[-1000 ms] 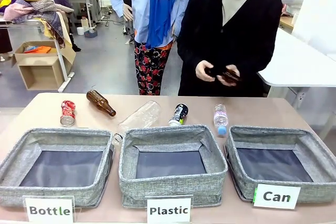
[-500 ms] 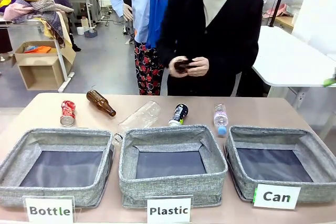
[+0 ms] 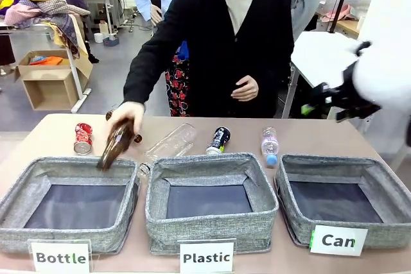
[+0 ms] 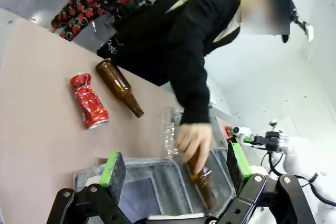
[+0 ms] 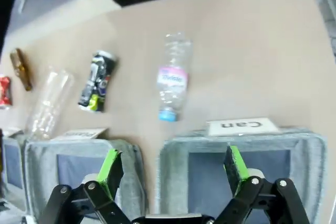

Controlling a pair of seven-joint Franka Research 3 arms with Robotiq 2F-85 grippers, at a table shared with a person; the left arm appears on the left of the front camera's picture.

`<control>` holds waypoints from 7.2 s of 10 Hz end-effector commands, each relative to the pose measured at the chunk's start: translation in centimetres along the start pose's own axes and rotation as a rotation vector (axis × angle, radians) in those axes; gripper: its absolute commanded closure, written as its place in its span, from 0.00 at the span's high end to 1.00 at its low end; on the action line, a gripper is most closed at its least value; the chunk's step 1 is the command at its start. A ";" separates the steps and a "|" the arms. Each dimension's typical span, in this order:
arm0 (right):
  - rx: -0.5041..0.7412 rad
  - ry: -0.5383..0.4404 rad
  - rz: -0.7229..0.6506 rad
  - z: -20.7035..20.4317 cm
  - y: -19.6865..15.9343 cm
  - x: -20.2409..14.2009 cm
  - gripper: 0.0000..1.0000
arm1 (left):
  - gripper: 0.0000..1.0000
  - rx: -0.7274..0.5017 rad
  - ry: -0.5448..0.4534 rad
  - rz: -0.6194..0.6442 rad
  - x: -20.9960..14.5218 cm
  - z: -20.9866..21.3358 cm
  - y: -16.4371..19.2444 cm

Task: Sort the can waste into the basket.
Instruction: Pick up the can waste from the table and place it in the right Fabric basket.

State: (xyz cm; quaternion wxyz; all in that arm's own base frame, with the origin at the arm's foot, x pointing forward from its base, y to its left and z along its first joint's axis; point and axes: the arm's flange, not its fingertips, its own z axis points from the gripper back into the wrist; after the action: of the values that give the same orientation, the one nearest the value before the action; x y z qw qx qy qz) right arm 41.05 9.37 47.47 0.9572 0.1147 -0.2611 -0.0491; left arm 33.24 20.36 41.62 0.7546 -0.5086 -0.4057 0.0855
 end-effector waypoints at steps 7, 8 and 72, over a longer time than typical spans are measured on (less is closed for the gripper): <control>0.013 0.101 0.048 -7.8 11.6 0.6 1.00 | 1.00 -0.210 0.019 0.059 2.0 17.1 -8.2; 0.013 0.101 0.048 -7.8 11.6 0.6 1.00 | 1.00 -0.222 0.015 0.064 1.9 17.1 -7.9; 1.029 0.387 -0.108 2.8 -13.9 -2.2 1.00 | 1.00 -0.090 0.571 0.152 -4.5 -5.4 -3.7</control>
State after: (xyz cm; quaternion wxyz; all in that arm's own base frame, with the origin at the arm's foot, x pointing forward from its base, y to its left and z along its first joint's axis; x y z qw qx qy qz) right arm 37.04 -6.13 43.48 0.7705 0.6324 -0.0799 -0.0089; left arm 32.95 12.41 41.24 0.8121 -0.5662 -0.1384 -0.0266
